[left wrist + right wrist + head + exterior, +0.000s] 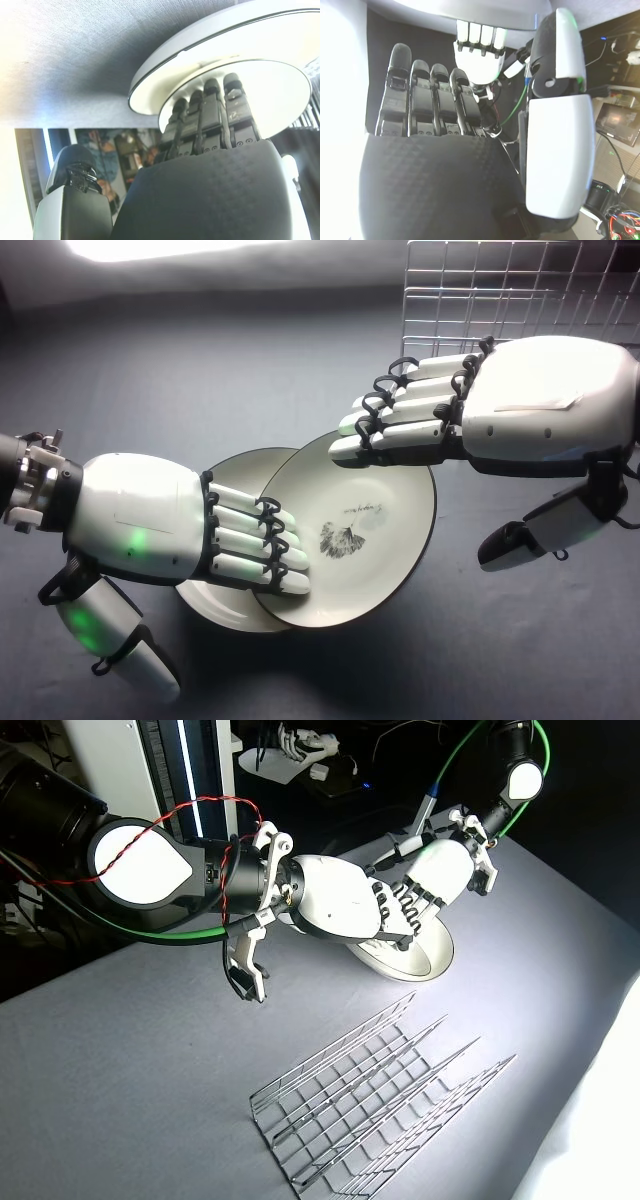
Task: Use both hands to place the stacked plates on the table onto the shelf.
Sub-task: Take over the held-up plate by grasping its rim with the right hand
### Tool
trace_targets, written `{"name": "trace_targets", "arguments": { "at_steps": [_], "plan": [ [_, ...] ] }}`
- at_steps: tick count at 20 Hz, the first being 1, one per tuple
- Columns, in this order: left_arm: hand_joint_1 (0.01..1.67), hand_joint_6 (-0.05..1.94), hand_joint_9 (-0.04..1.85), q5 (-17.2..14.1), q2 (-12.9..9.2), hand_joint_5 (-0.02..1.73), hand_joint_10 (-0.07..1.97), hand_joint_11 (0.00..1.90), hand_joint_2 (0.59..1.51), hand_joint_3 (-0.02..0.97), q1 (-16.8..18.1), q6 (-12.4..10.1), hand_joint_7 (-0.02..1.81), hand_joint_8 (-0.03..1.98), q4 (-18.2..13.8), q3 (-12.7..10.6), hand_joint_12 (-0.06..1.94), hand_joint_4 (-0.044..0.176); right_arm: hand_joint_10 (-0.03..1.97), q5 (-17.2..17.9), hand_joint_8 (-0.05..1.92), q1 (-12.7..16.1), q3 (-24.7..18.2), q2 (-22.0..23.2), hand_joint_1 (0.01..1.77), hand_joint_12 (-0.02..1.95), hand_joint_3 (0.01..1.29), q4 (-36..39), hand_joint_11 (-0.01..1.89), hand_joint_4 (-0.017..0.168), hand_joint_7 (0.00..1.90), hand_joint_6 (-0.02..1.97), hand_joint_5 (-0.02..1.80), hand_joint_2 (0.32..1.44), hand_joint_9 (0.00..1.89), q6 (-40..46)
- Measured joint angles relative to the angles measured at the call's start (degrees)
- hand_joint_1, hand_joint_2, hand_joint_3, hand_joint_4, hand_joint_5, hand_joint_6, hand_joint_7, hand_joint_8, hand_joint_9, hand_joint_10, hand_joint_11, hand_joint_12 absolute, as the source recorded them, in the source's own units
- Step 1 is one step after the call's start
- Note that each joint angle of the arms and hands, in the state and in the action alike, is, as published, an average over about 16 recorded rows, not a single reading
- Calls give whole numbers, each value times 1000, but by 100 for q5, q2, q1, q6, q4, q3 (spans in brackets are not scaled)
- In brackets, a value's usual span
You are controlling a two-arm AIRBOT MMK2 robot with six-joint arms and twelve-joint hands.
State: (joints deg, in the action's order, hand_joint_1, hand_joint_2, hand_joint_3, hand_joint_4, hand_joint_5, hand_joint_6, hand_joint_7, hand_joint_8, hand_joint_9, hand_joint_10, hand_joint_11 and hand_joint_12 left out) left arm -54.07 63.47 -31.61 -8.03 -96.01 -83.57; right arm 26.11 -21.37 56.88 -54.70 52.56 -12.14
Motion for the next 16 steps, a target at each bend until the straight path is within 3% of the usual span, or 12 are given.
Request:
{"name": "trace_targets", "arguments": {
  "at_steps": [16],
  "plan": [
    [15,-33,58,-40,31,44,7,20,1093,1,12,-43,13,-15,-4,-41,85,-7,17,49,7,-381,285,-397,1083,626,15,-2,20,-3,64,18,82,902,62,-10]
  ]
}}
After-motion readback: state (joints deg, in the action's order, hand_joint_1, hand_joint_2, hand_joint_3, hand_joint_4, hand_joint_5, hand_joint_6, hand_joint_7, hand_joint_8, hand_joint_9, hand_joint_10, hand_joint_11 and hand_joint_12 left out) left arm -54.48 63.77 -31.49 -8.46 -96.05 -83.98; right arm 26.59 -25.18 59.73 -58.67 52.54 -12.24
